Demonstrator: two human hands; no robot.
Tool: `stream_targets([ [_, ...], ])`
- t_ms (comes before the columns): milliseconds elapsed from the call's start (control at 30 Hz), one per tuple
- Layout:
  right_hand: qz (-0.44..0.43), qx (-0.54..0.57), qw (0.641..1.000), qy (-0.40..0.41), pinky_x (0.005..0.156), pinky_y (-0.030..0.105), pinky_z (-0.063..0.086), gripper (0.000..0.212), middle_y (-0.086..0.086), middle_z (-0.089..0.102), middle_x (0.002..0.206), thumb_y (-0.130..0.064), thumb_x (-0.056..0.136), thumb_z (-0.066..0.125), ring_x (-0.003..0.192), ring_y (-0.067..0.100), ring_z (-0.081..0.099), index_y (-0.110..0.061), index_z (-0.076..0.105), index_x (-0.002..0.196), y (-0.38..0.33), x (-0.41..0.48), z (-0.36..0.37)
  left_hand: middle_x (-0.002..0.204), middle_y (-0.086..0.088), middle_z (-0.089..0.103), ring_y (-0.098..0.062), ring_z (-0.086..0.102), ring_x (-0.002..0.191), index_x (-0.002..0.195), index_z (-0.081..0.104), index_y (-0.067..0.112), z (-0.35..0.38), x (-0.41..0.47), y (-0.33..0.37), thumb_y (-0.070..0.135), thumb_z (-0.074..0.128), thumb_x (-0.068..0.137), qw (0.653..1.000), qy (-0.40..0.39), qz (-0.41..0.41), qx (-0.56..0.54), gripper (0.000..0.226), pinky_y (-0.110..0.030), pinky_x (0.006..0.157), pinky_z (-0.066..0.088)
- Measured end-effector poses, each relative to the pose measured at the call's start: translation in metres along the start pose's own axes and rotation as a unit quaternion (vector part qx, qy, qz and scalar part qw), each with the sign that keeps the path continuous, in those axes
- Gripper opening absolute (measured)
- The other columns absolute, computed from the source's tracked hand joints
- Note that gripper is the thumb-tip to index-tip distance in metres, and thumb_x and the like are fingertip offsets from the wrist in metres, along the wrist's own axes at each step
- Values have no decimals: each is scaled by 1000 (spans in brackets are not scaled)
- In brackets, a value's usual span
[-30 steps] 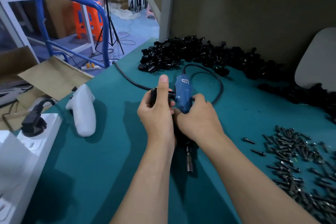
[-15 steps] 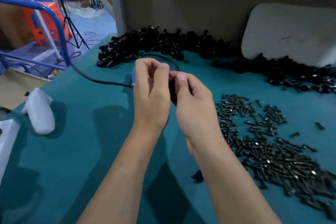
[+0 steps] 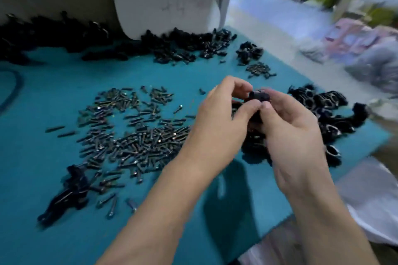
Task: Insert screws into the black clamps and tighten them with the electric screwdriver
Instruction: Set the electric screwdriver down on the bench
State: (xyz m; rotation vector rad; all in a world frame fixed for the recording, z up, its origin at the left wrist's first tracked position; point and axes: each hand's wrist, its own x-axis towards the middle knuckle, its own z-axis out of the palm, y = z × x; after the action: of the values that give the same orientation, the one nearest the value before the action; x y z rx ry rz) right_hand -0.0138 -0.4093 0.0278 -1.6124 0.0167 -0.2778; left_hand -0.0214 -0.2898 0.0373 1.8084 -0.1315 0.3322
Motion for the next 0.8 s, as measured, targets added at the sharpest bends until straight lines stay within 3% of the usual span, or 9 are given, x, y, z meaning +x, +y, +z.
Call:
stream_targets([
  [100,-53,-104,991,71,91,40,59,21,-8,75,94,-22,87,61,88,8,73,-34,72,101,4,22,-37,111,8,69,-11,67,100,109,62,25,47,16,-4,18,71,96,1000,-13,-9,-16,17,-36,95,53],
  [233,-84,-206,968,115,92,39,58,22,-18,73,90,-19,90,64,90,0,70,-38,71,100,11,54,-59,108,4,70,-13,68,99,107,64,21,86,44,-12,15,70,95,1000,-16,11,4,14,-37,93,52],
  [400,-34,-360,929,77,104,48,45,18,-27,60,83,-26,93,64,101,13,65,-35,68,108,21,87,-65,110,0,74,-23,66,106,112,67,20,104,78,-32,17,70,96,990,-36,39,132,17,-43,92,52],
  [533,21,-443,896,33,102,44,32,28,-15,69,113,-36,99,56,119,20,57,-37,62,126,27,97,-62,109,-6,72,-33,63,107,117,65,21,109,92,-51,21,59,102,972,-76,18,221,16,-49,90,51],
  [600,59,-461,886,4,107,48,33,36,-9,67,128,-43,102,48,128,26,53,-37,58,136,28,101,-59,119,-8,68,-33,55,125,126,65,17,112,95,-57,19,49,106,960,-97,30,259,26,-49,100,47],
  [667,87,-460,884,-12,111,51,36,42,-6,64,134,-49,103,42,132,28,50,-35,56,141,28,103,-58,135,-7,63,-31,41,142,136,62,15,114,98,-60,18,42,109,947,-108,45,299,34,-48,112,39],
  [800,99,-452,886,-32,110,53,40,46,-3,64,136,-51,102,44,131,28,52,-31,56,142,21,100,-60,155,-9,47,-30,26,153,145,55,17,108,95,-53,23,40,110,936,-121,37,329,40,-51,123,26],
])
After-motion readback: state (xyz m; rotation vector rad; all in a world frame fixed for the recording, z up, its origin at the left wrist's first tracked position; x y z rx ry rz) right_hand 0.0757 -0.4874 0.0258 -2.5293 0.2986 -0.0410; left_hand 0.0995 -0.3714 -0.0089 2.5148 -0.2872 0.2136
